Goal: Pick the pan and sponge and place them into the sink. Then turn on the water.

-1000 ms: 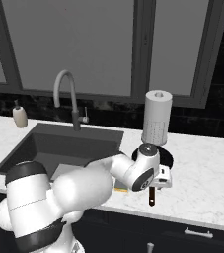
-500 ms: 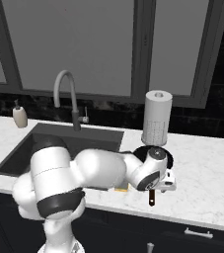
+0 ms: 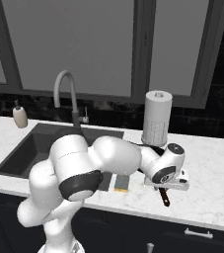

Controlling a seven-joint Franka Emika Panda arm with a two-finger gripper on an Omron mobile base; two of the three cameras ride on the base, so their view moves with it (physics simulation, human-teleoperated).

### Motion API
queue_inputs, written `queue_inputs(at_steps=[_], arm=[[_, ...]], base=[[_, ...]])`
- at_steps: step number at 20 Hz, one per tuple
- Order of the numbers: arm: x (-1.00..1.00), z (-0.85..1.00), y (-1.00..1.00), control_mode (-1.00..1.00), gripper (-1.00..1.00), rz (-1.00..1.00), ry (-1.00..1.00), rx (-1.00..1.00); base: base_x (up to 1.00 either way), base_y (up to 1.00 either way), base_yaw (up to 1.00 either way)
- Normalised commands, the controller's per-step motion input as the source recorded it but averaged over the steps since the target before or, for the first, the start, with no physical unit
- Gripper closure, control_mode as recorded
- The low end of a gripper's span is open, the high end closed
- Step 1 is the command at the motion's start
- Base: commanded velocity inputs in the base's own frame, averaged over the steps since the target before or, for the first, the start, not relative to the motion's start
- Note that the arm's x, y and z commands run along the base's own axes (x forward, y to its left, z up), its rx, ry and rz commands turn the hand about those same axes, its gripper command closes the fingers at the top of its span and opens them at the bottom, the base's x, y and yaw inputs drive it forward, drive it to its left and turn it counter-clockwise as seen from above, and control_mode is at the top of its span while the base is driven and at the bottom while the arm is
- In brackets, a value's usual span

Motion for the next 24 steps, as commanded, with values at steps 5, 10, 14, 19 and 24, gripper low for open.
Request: queue_inputs(at_steps=[5,10,14,19,24], arm=[[0.0,-0.48,0.0,-1.0,1.0,0.0,0.04,0.0],[0.0,-0.14,0.04,-1.0,1.0,-0.09,0.0,0.0],[-0.13,0.05,0.4,-1.0,1.0,-0.13,-0.1,0.0],[-0.4,0.19,0.89,-1.0,1.0,-0.07,-0.27,0.0],[-0.35,0.32,0.94,-1.0,1.0,-0.06,-0.29,0.0]], base=[[0.0,0.0,0.0],[0.0,0.0,0.0],[0.0,0.0,0.0],[0.0,0.0,0.0],[0.0,0.0,0.0]])
